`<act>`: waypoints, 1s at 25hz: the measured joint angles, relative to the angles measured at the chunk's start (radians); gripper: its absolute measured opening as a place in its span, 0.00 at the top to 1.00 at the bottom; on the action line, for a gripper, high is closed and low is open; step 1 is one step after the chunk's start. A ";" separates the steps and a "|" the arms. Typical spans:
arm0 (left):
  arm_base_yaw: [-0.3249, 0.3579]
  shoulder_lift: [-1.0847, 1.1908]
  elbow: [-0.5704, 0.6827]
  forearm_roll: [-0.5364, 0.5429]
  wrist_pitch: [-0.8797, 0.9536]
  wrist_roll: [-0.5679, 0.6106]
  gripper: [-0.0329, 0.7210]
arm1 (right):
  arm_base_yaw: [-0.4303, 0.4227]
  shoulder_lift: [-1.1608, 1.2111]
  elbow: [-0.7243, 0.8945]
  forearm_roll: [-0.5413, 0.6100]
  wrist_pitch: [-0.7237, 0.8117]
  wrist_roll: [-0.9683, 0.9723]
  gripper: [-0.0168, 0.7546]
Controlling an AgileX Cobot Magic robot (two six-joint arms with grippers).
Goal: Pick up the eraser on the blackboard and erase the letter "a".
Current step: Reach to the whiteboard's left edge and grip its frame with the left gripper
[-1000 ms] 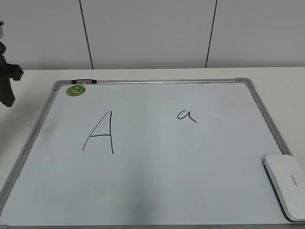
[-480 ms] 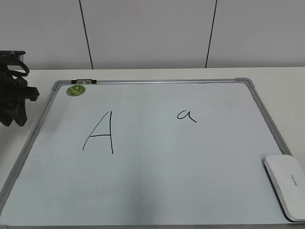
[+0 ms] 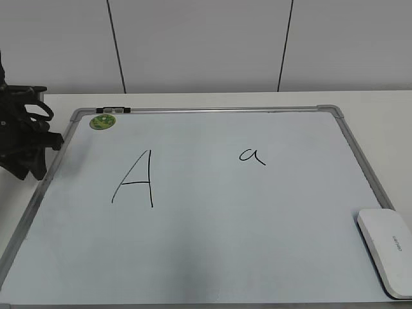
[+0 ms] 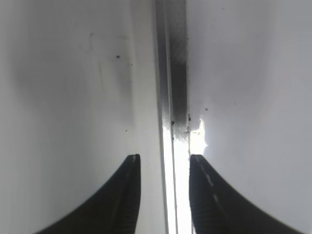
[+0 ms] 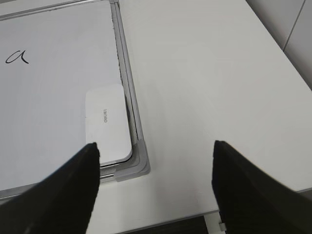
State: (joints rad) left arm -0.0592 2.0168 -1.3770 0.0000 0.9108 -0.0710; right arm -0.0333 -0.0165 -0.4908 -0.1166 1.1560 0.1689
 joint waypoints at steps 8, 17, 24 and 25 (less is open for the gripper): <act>0.000 0.071 -0.042 0.007 -0.005 0.000 0.63 | 0.000 0.000 0.000 0.000 0.000 0.000 0.29; 0.006 0.105 -0.065 0.008 -0.012 0.000 0.64 | 0.000 0.000 0.000 0.000 0.000 0.000 0.29; 0.013 0.110 -0.069 -0.015 -0.006 0.000 0.73 | 0.000 0.000 0.000 0.000 0.000 0.000 0.29; 0.013 0.110 -0.069 -0.018 -0.006 0.000 0.79 | 0.000 0.000 0.000 0.000 0.000 0.000 0.29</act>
State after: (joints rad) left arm -0.0464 2.1264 -1.4462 -0.0183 0.9049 -0.0710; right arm -0.0333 -0.0165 -0.4908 -0.1166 1.1560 0.1689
